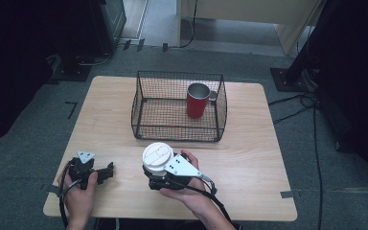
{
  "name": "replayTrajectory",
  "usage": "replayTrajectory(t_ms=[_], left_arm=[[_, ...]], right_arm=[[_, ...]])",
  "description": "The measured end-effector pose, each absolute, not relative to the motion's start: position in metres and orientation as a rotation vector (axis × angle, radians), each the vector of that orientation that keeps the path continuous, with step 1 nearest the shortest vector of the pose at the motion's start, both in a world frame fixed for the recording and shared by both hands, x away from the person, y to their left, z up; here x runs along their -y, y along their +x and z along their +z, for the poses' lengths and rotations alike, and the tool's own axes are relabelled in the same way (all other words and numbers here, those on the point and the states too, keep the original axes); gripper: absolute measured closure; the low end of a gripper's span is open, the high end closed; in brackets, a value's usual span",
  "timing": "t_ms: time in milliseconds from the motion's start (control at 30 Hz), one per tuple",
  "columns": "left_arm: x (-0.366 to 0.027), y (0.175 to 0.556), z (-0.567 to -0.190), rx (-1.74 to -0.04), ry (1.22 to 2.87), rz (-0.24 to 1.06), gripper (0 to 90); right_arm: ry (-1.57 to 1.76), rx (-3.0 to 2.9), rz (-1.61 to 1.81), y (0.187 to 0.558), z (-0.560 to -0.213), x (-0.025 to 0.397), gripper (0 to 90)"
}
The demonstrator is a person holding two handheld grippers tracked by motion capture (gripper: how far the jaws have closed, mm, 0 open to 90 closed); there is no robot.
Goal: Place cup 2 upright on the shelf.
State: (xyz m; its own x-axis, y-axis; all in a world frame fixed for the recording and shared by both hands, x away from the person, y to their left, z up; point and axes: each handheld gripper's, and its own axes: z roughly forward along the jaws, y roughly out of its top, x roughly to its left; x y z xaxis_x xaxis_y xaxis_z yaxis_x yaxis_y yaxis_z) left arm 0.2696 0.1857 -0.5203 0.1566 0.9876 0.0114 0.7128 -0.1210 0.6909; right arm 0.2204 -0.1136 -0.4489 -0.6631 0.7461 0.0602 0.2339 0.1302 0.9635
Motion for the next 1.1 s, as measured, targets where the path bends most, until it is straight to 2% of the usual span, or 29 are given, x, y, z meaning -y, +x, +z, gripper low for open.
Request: replayTrajectory(t_ms=[1100], left_arm=[[-0.186, 0.270, -0.520, -1.612, 1.898, 0.658, 0.0]], right_arm=[[0.922, -1.869, 1.585, 0.249, -0.399, 0.099, 16.0]])
